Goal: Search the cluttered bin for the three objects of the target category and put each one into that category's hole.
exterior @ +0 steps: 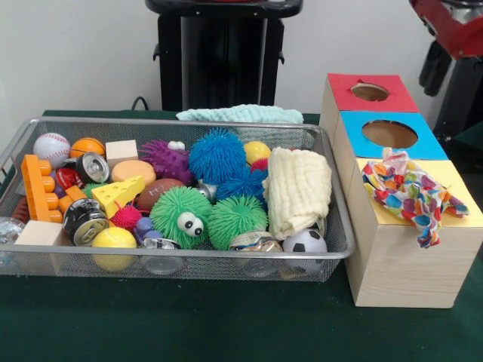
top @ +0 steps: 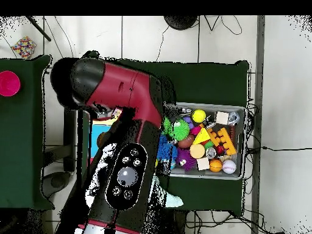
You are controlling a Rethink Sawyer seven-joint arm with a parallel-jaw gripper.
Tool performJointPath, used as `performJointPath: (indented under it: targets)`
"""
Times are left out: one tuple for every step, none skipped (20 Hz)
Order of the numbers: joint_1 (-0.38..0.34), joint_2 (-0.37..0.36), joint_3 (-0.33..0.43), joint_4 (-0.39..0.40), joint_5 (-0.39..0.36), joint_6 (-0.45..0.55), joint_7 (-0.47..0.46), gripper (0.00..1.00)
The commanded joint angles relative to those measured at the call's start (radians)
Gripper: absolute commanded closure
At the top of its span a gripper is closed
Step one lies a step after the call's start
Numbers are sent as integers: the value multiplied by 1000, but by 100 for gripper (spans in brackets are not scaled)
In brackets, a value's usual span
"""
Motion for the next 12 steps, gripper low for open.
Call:
performJointPath:
  targets:
    - [-126, 139, -142, -457, -86, 224, 211, 100]
    - [-135, 155, -150, -488, -84, 223, 207, 100]
    - [-141, 175, -167, -520, -86, 227, 207, 100]
    - [-144, 186, -172, -529, -85, 204, 204, 100]
    - [-146, 197, -176, -538, -85, 181, 201, 100]
    - [-147, 202, -186, -548, -82, 196, 205, 100]
    - [-142, 206, -189, -549, -69, 188, 227, 100]
    - [-136, 210, -196, -546, -62, 168, 244, 100]
    - [-130, 215, -191, -540, -52, 143, 263, 100]
    - [-125, 218, -186, -531, -38, 123, 278, 100]
    - [-123, 223, -181, -531, -28, 109, 287, 100]
    - [-121, 227, -177, -529, -19, 94, 296, 100]
